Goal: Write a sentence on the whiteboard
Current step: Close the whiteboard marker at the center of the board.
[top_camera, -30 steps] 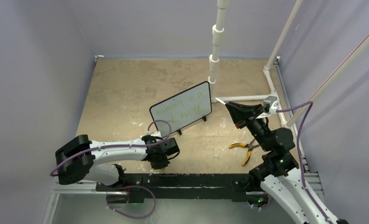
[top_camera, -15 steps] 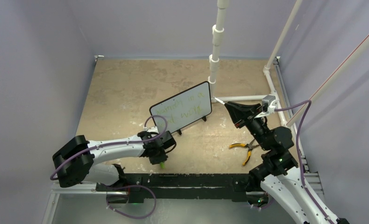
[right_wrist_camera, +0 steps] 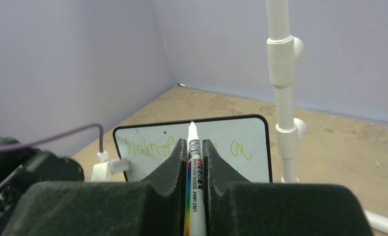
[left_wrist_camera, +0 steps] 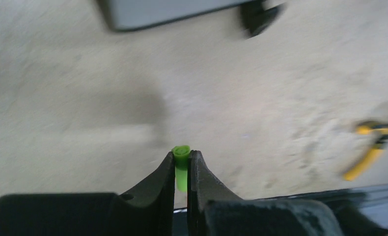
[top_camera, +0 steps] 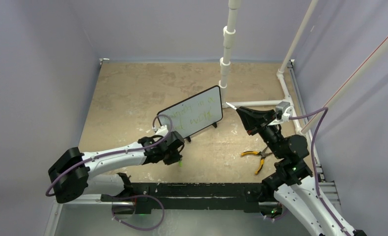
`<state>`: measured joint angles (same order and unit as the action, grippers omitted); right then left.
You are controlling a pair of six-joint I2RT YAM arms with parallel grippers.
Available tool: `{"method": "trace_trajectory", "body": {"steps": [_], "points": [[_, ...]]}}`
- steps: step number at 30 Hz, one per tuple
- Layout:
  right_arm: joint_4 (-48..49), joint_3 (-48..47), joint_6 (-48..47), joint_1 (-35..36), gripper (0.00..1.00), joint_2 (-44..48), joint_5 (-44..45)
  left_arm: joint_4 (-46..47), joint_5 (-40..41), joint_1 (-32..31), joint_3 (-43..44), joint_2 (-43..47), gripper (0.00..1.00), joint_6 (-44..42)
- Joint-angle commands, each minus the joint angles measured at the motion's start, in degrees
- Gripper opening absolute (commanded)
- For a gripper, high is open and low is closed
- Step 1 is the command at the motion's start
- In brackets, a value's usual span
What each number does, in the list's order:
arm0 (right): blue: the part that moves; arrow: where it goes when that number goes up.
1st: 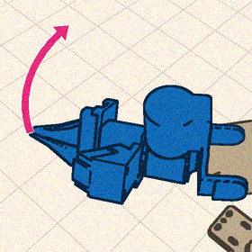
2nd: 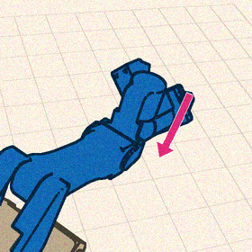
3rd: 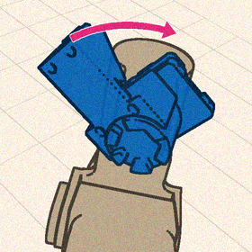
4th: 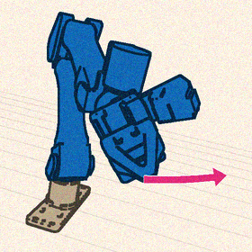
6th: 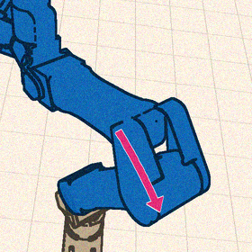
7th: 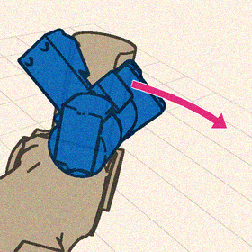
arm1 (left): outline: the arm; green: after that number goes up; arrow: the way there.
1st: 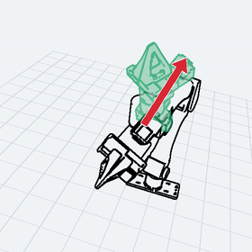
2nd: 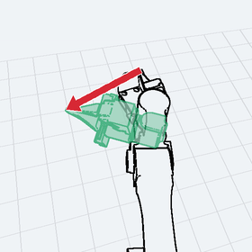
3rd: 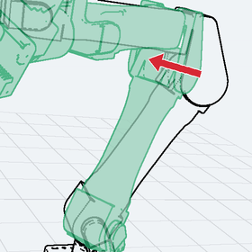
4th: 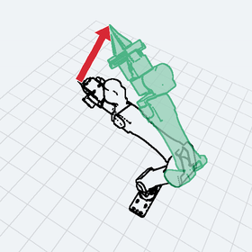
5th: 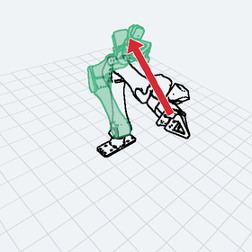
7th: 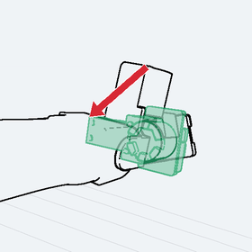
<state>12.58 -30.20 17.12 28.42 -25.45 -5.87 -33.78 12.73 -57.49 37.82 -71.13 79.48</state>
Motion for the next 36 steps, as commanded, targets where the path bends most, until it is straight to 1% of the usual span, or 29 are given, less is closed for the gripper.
{"method": "trace_trajectory", "body": {"steps": [1, 5, 10, 13, 18, 21, 22, 25, 27, 29, 32, 36], "points": [[8.47, 4.26, -1.23, -0.22, 0.0, 2.08, -4.96, 22.11, 5.11, 2.03, -0.18, 4.6, 0.0, 2.56], [13.87, 8.29, 2.36, -0.18, 0.0, 3.44, -6.56, 40.65, 7.18, 2.23, -4.43, 4.98, 0.0, 5.76], [17.97, 11.29, 5.6, 0.09, 0.0, 2.61, -7.22, 55.41, 10.43, 2.58, -9.92, 5.09, 0.0, 9.6], [17.91, 10.93, 5.99, 0.82, 0.0, 1.15, -7.1, 60.82, 10.71, 3.14, -10.73, 4.6, 0.0, 10.28], [17.13, 10.26, 6.2, 2.45, 0.0, -0.58, -5.87, 66.27, 14.99, 4.13, -10.77, 5.71, 0.0, 9.48], [17.29, 10.09, 6.02, 4.76, 0.0, -2.58, -4.02, 69.94, 15.13, 4.89, -10.14, 5.5, 0.0, 8.83], [17.37, 9.98, 5.76, 6.65, 0.0, -3.16, -2.88, 70.59, 14.72, 5.04, -9.52, 5.34, 0.0, 8.31], [17.83, 9.56, 4.64, 11.95, 0.0, -5.03, 2.12, 70.51, 13.62, 5.11, -7.73, 4.96, 0.0, 7.45], [18.62, 9.58, 4.49, 14.11, 0.0, -6.44, 3.78, 71.18, 13.46, 5.11, -7.64, 5.02, 0.0, 7.5], [19.44, 9.91, 4.81, 15.15, 0.0, -7.34, 5.02, 71.69, 13.38, 5.11, -7.57, 5.14, 0.0, 7.46], [18.94, 10.29, 5.87, 15.86, 0.0, -7.73, 9.35, 72.13, 13.16, 5.09, -7.49, 5.65, 0.0, 7.28], [19.14, 10.47, 6.08, 15.96, 0.0, -7.99, 10.98, 71.88, 12.69, 5.11, -7.59, 5.9, 0.0, 7.58]]}}
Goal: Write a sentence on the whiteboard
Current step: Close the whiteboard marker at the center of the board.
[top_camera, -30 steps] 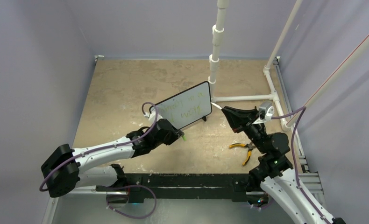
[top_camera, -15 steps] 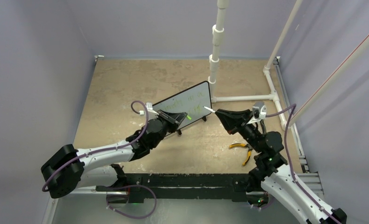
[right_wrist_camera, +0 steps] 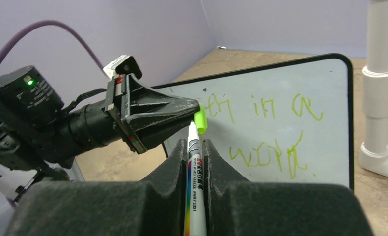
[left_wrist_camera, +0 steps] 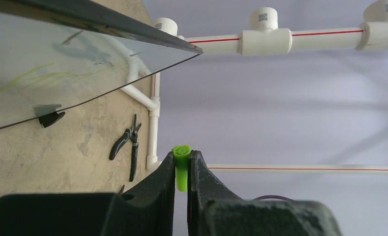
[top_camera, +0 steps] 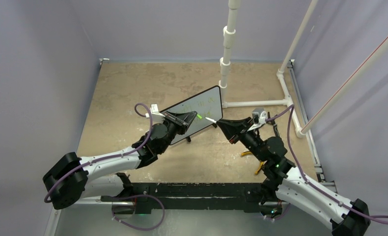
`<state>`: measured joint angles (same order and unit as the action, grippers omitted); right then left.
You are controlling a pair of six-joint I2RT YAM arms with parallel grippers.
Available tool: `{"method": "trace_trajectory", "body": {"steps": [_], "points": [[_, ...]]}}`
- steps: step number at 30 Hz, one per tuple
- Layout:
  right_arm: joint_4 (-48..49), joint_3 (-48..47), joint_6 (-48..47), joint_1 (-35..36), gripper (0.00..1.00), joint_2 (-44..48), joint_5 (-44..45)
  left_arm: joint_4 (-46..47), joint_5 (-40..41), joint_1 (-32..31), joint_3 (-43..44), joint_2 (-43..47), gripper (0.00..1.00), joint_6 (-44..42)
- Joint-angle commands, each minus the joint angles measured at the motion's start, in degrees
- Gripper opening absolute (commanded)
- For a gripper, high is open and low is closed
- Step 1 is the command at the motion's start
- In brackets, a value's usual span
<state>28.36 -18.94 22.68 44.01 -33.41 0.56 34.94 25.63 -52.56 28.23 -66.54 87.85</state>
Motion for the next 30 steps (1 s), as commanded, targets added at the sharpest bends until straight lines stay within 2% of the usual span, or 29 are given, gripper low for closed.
{"method": "trace_trajectory", "body": {"steps": [1, 21, 30], "points": [[3.41, -0.87, 0.41, 0.45, 0.0, -0.6, 4.64, 3.34, -0.29, 0.17, 1.94, 1.33, 0.0, -0.76], [4.77, -1.11, -0.17, 1.26, 0.0, -4.38, 2.69, 4.18, 0.01, 0.17, 3.13, 0.33, 0.0, -0.88], [5.07, -0.84, -0.11, 1.34, 0.0, -3.29, 3.31, 4.44, -1.14, 0.17, 3.41, -0.69, 0.0, -0.33]]}}
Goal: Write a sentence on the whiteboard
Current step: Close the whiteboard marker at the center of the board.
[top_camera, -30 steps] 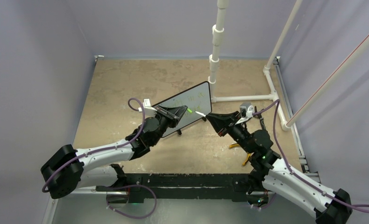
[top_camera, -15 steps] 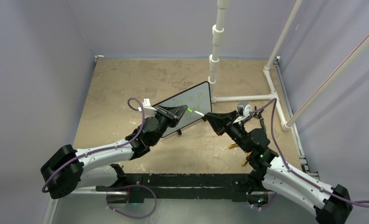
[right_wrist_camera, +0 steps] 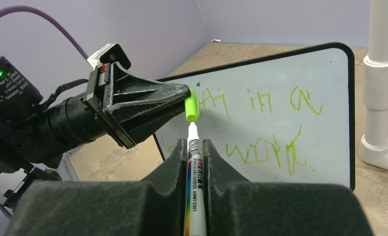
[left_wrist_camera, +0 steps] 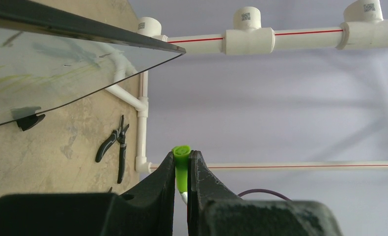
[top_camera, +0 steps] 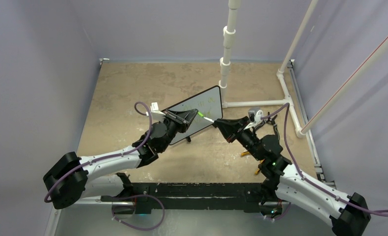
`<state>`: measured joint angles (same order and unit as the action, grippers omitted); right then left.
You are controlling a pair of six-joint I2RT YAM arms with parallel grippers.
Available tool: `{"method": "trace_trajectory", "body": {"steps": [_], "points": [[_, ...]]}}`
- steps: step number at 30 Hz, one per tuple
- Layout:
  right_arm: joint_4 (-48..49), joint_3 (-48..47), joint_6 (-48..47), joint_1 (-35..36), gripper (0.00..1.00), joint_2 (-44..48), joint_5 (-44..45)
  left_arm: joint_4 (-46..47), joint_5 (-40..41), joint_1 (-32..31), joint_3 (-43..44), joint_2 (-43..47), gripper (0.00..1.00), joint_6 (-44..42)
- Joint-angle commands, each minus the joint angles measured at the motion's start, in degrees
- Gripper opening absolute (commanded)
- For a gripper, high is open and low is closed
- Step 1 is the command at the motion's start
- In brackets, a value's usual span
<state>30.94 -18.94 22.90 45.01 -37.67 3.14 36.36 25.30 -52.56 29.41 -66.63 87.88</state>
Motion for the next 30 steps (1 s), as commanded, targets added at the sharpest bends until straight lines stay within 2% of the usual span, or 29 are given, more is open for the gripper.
{"method": "trace_trajectory", "body": {"steps": [1, 16, 30], "points": [[2.58, -0.84, -0.29, 0.35, 0.0, 1.01, 0.69, 2.97, -0.86, 0.17, 2.23, -0.68, 0.0, -0.34], [5.35, 0.05, 0.13, 0.42, 0.0, -0.04, 0.59, 3.42, -1.48, 0.09, 2.39, -1.13, 0.0, 0.25], [18.56, 3.34, -2.22, 1.56, 0.0, -4.57, 5.34, 5.24, -1.68, 0.08, 2.96, -1.84, 0.0, 1.28]]}}
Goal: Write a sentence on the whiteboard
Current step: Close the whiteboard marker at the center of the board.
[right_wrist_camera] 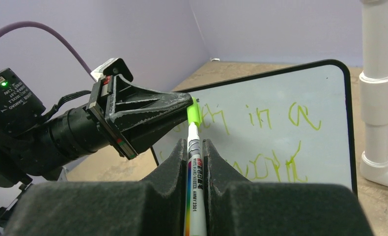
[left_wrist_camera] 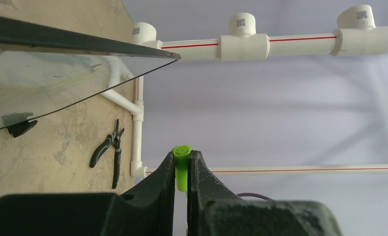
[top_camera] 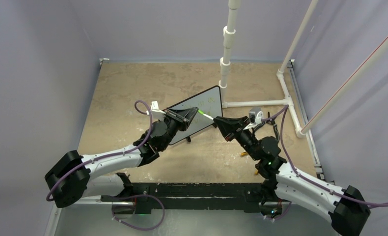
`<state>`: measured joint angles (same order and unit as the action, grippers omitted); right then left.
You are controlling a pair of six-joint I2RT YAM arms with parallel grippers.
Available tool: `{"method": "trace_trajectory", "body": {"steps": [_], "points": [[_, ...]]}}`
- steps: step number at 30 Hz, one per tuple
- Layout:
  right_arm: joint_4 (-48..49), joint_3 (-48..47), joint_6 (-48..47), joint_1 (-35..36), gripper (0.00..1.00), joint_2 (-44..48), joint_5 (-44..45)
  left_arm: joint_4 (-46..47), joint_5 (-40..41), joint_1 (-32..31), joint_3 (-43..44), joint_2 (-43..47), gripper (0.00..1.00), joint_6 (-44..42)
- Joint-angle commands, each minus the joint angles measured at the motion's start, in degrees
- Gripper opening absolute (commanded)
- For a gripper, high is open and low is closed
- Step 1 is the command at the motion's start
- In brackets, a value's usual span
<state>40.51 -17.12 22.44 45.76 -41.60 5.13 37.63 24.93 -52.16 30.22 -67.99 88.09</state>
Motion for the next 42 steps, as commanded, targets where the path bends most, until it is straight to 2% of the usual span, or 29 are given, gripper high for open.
{"method": "trace_trajectory", "body": {"steps": [1, 10, 23, 42], "points": [[10.17, 1.99, -2.27, 1.09, 0.0, -0.92, 4.09, 4.21, -1.24, -0.35, 2.13, -0.55, 0.0, 1.25], [19.97, 3.18, -7.9, 4.16, 0.0, -4.07, 10.95, 5.34, -0.33, -0.4, 4.3, -0.79, 0.0, 1.42], [35.96, 2.05, -11.02, 7.23, 0.0, -15.21, 14.56, 6.8, -0.85, -0.87, 6.7, -1.1, 0.0, 0.43], [48.67, -3.66, -13.91, 7.94, 0.0, -27.14, 18.96, 8.47, -3.7, -3.61, 7.94, -2.89, 0.0, -1.53]]}}
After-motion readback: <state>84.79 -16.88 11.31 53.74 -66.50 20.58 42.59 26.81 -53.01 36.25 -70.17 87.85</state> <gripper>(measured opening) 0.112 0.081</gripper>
